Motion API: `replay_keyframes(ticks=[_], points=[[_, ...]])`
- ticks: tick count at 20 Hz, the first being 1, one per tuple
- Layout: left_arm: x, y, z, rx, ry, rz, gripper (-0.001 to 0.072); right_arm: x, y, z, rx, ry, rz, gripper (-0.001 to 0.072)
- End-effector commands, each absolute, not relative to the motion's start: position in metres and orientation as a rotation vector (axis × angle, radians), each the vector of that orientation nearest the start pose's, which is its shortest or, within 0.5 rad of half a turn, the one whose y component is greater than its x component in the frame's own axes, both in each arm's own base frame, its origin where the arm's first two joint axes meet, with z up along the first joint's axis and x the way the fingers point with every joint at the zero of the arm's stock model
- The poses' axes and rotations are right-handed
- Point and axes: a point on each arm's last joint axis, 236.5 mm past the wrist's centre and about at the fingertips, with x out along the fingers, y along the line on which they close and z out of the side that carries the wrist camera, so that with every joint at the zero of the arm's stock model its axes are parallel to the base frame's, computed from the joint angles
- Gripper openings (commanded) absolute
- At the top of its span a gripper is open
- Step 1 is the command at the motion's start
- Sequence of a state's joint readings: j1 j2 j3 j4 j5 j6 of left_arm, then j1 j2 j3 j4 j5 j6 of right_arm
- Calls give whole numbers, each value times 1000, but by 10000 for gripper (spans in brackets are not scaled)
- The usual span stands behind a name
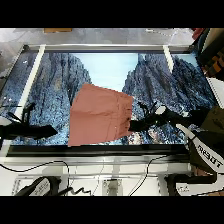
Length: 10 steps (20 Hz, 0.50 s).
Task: Fold the clothes and pants, and hang the long-sleeved shirts on hangers.
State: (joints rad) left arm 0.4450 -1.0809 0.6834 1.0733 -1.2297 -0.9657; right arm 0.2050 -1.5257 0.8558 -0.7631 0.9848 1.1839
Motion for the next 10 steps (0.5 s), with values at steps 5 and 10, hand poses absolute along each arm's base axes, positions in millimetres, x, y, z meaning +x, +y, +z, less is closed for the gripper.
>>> replay_keyframes(ticks=[5,10], points=[[223,-29,-105,-470,1418,-381,526,305,207,-106,424,1492,588,19],[228,-59,-106,-564,1371,-476,524,307,209,-105,434,1486,586,19]])
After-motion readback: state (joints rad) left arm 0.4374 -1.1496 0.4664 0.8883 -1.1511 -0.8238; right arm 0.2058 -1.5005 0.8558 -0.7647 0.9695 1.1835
